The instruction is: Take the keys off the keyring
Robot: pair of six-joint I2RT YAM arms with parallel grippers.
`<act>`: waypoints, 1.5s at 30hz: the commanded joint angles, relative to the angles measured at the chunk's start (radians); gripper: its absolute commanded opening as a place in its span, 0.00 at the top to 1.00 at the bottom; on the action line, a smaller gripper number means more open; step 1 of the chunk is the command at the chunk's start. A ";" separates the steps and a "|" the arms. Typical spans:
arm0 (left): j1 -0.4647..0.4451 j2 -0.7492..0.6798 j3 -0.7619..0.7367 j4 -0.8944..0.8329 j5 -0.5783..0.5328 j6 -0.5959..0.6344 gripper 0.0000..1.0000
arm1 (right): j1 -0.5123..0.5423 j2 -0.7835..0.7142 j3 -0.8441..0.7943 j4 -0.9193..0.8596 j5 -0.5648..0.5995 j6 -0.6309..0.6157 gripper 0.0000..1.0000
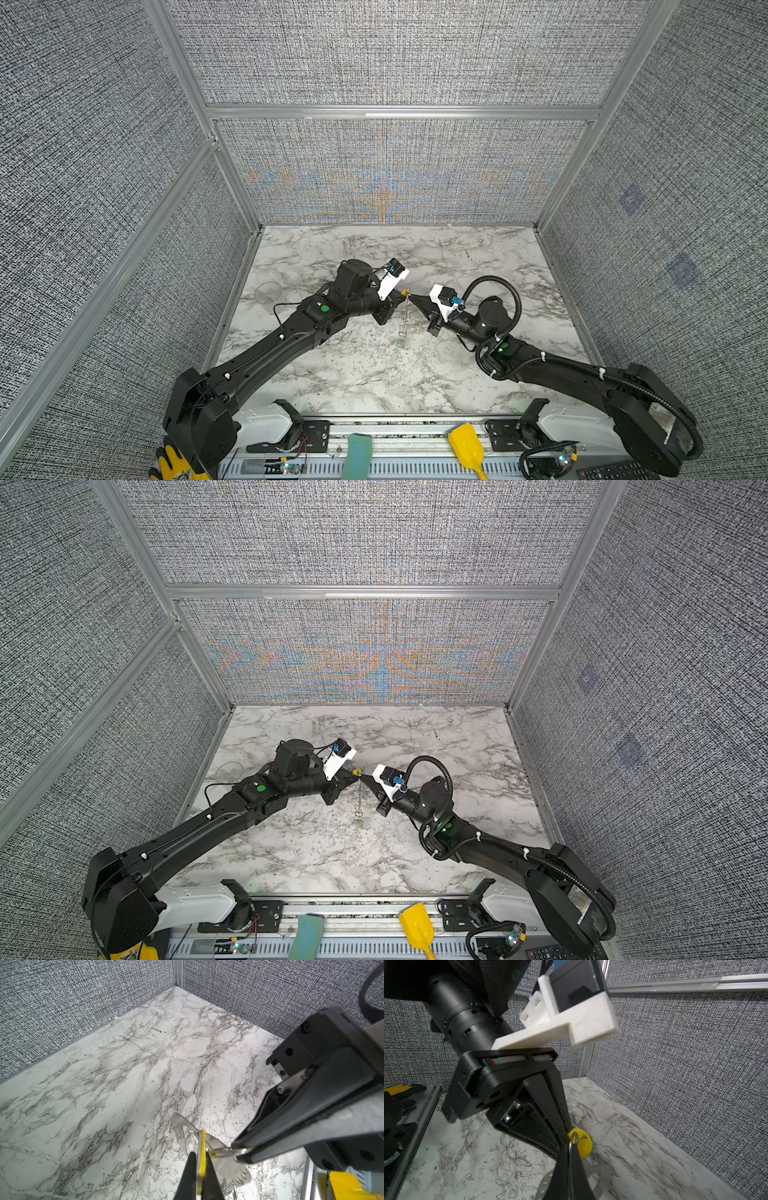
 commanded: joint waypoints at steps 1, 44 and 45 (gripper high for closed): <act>0.001 0.015 0.009 0.005 0.024 -0.018 1.00 | -0.001 0.010 0.011 0.106 -0.049 0.010 1.00; 0.002 -0.038 0.044 -0.017 -0.094 -0.001 1.00 | -0.034 0.013 -0.066 0.164 -0.022 0.113 1.00; 0.003 -0.038 0.047 -0.018 -0.095 -0.002 1.00 | -0.033 0.010 -0.066 0.154 -0.023 0.112 1.00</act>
